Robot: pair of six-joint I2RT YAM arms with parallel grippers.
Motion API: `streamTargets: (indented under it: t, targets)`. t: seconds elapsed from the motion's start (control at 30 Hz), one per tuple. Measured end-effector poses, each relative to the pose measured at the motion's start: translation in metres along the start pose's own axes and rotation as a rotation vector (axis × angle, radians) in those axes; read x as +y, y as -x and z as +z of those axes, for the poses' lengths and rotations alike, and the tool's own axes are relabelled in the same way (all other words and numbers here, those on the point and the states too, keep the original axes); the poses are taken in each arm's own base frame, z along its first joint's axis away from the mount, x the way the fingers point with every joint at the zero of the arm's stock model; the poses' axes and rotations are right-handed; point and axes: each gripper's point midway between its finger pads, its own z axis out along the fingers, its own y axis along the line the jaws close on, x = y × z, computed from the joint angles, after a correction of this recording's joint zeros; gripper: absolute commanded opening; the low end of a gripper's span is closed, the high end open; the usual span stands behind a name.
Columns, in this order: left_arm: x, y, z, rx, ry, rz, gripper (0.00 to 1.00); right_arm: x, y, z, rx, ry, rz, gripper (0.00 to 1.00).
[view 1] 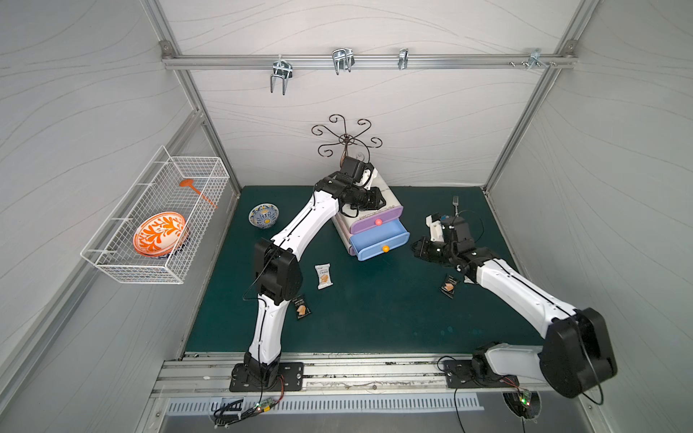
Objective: Take the cookies out of the drawer
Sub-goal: Close the drawer in the storage box.
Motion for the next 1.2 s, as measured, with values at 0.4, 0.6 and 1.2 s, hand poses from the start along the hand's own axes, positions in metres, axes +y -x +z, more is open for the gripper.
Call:
streamTargets:
  t: [0.4,0.6,1.2]
  targets:
    - [0.000,0.000,-0.002,0.005,-0.022,-0.007,0.34,0.022,-0.002,0.054,-0.062,0.102,0.115,0.00]
    - [0.001,0.000,-0.003,0.010,-0.032,-0.012,0.34,0.036,0.015,0.074,-0.084,0.116,0.109,0.00]
    - [0.004,-0.002,-0.008,0.015,-0.047,-0.025,0.34,0.043,0.044,0.108,-0.139,0.101,0.136,0.02]
